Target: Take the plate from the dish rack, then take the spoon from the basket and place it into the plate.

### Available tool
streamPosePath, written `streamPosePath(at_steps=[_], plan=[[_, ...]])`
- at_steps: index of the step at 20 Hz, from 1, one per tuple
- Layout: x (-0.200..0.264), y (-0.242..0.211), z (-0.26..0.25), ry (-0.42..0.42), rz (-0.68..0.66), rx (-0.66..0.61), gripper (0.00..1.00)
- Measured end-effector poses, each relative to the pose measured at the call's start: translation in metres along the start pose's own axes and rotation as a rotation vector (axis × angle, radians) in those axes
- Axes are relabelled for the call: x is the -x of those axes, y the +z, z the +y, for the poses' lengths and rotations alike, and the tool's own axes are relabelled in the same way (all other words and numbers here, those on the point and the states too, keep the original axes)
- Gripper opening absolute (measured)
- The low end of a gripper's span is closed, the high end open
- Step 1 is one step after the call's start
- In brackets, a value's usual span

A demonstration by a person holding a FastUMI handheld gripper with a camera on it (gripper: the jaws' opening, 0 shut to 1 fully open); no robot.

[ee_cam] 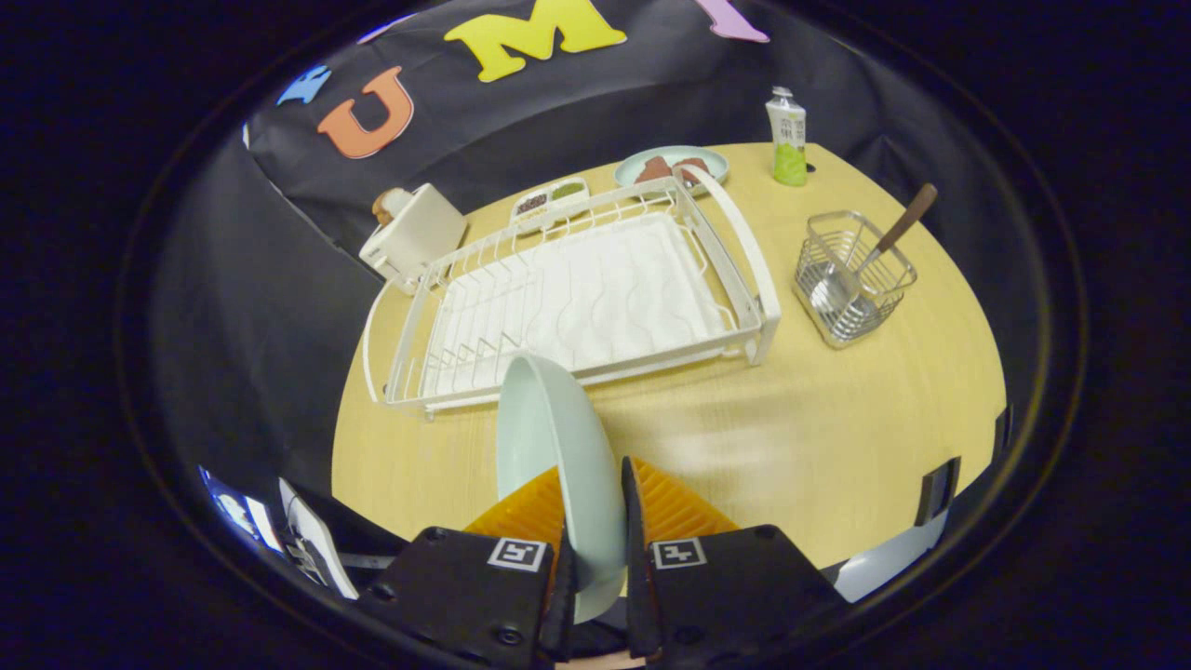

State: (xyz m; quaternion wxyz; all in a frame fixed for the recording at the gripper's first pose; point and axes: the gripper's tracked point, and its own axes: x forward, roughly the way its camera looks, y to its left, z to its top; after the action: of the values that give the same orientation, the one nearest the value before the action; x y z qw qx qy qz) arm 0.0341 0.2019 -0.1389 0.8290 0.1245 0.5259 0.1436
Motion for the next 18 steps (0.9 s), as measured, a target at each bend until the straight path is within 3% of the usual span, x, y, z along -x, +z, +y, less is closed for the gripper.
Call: streamPosePath(at_steps=[2, 8, 18], plan=[[-0.012, -0.007, 0.004, 0.078, 0.018, -0.045, 0.28], [-0.038, -0.013, -0.014, 0.153, 0.036, -0.119, 0.28], [-0.056, -0.008, -0.05, 0.121, 0.023, -0.14, 0.39]])
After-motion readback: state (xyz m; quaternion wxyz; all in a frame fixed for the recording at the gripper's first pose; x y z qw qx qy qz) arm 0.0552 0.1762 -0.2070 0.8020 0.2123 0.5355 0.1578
